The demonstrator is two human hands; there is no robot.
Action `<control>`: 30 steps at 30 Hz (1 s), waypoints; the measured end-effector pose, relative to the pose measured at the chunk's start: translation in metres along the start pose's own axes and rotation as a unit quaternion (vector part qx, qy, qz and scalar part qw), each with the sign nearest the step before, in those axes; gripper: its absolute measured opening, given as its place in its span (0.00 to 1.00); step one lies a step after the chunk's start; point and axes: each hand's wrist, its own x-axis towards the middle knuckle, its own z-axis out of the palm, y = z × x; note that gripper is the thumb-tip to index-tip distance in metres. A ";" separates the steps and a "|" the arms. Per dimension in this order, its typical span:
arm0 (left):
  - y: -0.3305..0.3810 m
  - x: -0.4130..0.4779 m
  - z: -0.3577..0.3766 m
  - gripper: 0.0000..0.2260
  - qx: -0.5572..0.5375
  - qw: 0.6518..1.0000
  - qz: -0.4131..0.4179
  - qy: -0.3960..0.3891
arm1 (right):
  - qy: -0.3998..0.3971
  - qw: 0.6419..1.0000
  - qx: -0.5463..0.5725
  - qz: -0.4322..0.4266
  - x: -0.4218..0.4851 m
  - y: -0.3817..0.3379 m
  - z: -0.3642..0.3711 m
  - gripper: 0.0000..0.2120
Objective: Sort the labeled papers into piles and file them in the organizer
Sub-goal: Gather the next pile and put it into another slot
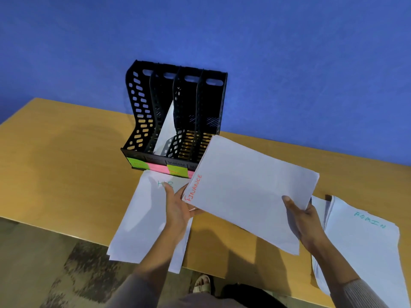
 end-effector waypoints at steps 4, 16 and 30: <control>-0.029 -0.022 0.031 0.24 -0.073 0.994 0.029 0.076 | -0.022 1.000 0.000 -0.002 -0.011 0.010 0.020 0.09; -0.010 -0.011 0.026 0.11 0.124 0.967 0.190 0.119 | -0.111 0.994 -0.012 0.009 -0.034 0.020 0.067 0.10; 0.131 0.009 -0.025 0.19 0.372 0.757 0.471 0.259 | -0.152 0.972 -0.103 0.145 -0.023 0.036 0.063 0.11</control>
